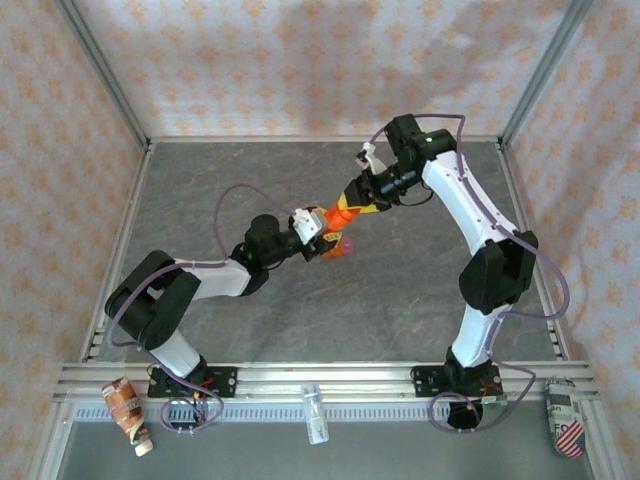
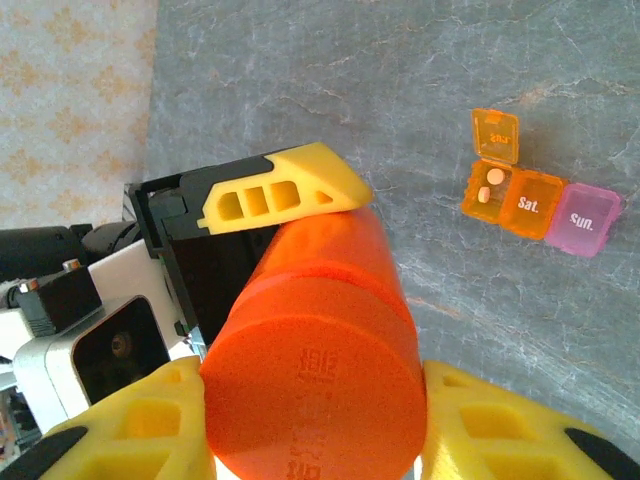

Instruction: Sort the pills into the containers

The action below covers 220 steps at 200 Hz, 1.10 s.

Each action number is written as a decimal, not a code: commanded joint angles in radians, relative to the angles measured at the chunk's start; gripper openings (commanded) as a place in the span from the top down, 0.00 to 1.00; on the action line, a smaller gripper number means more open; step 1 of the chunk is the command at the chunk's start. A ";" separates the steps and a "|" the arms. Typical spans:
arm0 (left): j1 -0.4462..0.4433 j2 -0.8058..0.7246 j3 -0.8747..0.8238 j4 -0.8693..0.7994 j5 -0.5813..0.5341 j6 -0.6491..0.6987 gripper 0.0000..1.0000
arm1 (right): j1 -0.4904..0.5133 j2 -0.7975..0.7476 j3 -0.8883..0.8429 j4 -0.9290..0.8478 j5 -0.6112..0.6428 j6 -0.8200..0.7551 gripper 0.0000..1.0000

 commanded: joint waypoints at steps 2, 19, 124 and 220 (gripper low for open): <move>-0.016 -0.045 0.057 0.121 -0.037 0.035 1.00 | 0.020 -0.015 -0.035 0.035 0.054 0.089 0.64; -0.020 -0.045 0.053 0.127 -0.054 0.046 1.00 | 0.021 -0.024 -0.047 0.059 0.073 0.132 0.64; -0.023 -0.040 0.045 0.147 -0.072 0.042 1.00 | 0.023 -0.045 -0.052 0.099 0.127 0.225 0.55; -0.023 -0.032 0.034 0.171 -0.087 0.024 1.00 | 0.016 -0.066 -0.042 0.106 0.148 0.221 0.38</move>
